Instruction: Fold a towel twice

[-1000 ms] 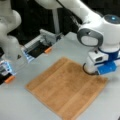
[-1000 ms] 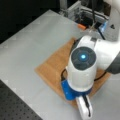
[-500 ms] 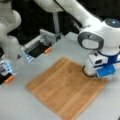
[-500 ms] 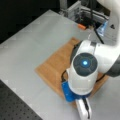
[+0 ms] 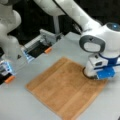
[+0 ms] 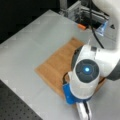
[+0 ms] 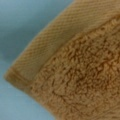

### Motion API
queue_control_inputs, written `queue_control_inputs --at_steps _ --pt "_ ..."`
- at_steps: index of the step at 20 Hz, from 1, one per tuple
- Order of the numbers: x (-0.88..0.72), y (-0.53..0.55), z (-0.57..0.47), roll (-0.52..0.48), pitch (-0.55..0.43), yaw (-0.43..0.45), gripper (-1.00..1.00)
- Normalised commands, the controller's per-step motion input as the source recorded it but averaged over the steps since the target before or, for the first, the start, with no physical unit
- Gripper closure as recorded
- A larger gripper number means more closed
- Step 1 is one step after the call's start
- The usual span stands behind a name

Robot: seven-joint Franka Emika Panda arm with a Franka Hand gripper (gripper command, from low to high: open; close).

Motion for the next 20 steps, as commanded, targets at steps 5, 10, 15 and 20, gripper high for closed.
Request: queue_control_inputs --at_steps 5,10,15,20 --pt "0.31 0.16 -0.02 -0.294 0.020 -0.018 -1.00" --pt "0.28 0.11 -0.03 -0.270 0.009 -0.019 -1.00" --pt "0.21 0.00 -0.04 -0.247 0.025 -0.017 -1.00" --pt "0.13 -0.03 -0.09 -0.264 0.008 0.002 1.00"
